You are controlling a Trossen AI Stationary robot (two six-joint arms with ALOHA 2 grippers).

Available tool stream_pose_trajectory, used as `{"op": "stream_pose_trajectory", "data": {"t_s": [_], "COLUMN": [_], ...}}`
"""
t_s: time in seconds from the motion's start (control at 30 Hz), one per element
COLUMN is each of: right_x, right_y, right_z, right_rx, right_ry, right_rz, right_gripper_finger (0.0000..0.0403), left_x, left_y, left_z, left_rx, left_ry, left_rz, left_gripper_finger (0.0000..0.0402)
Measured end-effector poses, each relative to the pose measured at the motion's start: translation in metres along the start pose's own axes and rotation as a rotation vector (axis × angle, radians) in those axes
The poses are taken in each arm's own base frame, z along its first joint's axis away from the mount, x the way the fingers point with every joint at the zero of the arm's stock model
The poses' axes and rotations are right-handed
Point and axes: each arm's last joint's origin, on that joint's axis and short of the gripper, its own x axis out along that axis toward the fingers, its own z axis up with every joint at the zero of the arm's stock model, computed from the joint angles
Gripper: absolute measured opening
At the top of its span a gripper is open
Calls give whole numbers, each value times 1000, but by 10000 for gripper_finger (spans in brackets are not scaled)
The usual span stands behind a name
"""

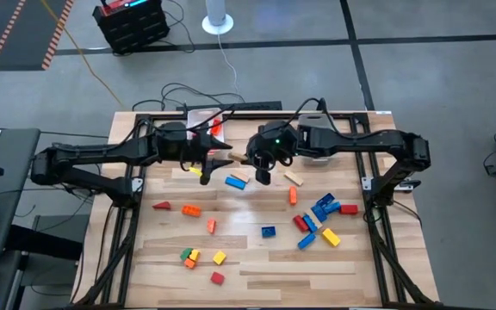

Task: Sort blocks by size
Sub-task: Put the light brown rectangle wooden block into the white bin

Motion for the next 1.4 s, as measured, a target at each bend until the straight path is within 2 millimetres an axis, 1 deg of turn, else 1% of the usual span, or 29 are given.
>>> {"op": "stream_pose_trajectory", "data": {"t_s": [0.17,0.23,0.27,0.33,0.47,0.5,0.67,0.83,0.9,1.0,1.1,1.17,1.2,1.27,1.4], "right_x": [-1,-1,-1,0,0,0,0,-3,-4,-5,-5,-5,-4,-4,-11], "right_y": [2,4,6,9,11,10,7,-9,-15,-21,-21,-19,-19,-16,-15], "right_z": [8,10,11,12,12,12,9,-1,-7,-11,-10,-10,-11,-13,-27], "right_rx": [43,44,43,48,108,122,139,173,188,200,190,186,184,171,193], "right_ry": [-66,-91,-101,-106,-108,-110,-87,21,76,108,105,107,112,136,291], "right_rz": [4,11,14,10,-26,-24,-41,-70,-84,-99,-101,-95,-93,-79,-32], "right_gripper_finger": [78,78,78,85,120,131,174,207,216,222,222,223,223,223,223], "left_x": [0,0,0,0,0,0,-1,-8,-13,-18,-19,-16,-14,-10,-7], "left_y": [0,1,1,1,0,1,11,40,49,62,73,77,77,80,81], "left_z": [2,3,3,4,3,3,-3,-22,-33,-50,-62,-74,-80,-87,-85], "left_rx": [55,68,74,87,85,78,36,-46,-81,-129,-187,-267,-314,-382,-451], "left_ry": [-17,-24,-29,-40,-29,-23,28,206,304,451,506,542,560,582,562], "left_rz": [11,24,31,34,15,21,75,245,304,394,446,467,478,497,499], "left_gripper_finger": [210,201,189,153,50,46,47,47,47,47,47,50,60,94,181]}}
